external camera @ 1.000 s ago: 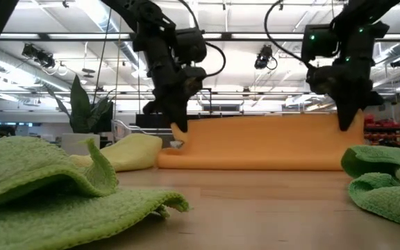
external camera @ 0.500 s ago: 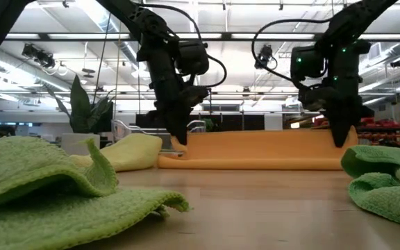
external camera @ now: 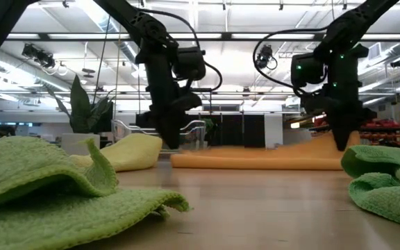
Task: Fold microfiber towels
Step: Fold the orange towel
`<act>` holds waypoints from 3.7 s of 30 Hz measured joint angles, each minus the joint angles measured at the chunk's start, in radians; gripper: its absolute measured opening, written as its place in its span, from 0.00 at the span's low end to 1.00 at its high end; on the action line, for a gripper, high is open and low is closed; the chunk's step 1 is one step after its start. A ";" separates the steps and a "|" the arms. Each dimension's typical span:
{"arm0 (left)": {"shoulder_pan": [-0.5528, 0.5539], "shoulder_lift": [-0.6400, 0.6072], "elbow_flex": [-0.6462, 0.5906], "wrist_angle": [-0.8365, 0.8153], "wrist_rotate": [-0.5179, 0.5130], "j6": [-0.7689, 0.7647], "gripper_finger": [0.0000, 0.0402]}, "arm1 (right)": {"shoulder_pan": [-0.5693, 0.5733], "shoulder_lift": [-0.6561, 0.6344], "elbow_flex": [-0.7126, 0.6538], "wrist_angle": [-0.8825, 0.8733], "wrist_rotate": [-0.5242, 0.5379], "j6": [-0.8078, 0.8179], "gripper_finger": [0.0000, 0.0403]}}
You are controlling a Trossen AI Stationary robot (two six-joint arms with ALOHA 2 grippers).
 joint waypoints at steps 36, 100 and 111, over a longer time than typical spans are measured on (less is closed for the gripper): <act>-0.081 0.001 0.156 0.020 0.072 -0.053 0.20 | -0.088 -0.433 0.046 -0.187 -0.125 0.195 0.40; 0.005 0.033 0.155 -0.066 0.186 -0.003 0.25 | -0.124 -0.651 -0.106 -0.222 -0.298 0.332 0.18; -0.011 0.106 0.156 -0.070 0.193 0.000 0.31 | -0.122 -0.653 -0.277 -0.056 -0.351 0.394 0.30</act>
